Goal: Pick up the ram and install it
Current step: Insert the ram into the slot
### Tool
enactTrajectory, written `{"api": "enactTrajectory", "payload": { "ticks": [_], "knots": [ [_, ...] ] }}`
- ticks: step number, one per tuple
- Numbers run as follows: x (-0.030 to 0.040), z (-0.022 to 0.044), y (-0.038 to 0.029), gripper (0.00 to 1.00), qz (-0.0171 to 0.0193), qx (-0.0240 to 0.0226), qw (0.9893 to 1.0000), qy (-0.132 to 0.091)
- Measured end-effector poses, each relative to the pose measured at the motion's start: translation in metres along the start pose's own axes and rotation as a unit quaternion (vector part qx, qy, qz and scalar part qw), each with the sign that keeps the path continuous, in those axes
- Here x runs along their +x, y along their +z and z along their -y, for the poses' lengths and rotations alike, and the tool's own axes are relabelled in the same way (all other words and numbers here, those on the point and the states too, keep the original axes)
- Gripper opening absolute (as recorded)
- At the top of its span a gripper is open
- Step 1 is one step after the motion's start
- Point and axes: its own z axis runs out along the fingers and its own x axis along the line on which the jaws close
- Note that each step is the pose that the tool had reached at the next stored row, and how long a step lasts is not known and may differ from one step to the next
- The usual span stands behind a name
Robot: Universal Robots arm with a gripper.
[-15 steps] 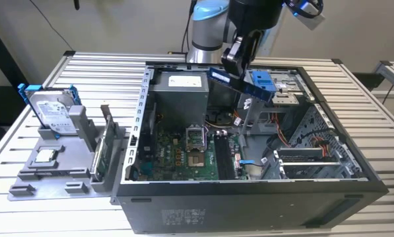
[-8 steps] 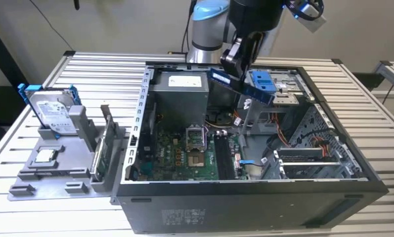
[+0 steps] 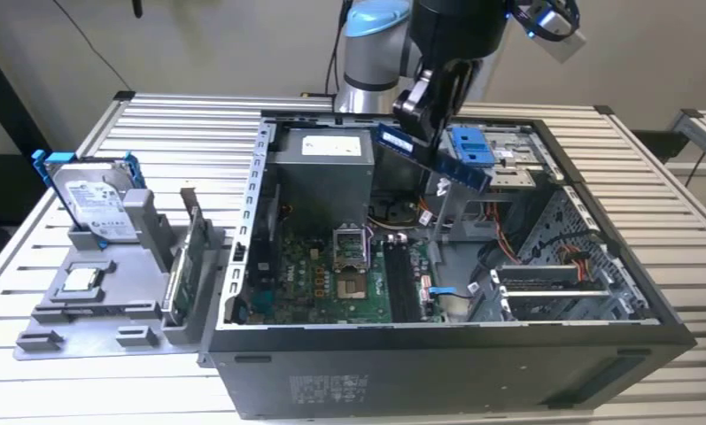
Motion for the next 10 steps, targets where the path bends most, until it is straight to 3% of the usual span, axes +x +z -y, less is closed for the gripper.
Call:
{"api": "enactTrajectory", "payload": {
  "ticks": [10],
  "knots": [
    [0.0012, 0.001, 0.0022, 0.14, 0.0005, 0.0014, 0.9995, 0.033]
  ]
}}
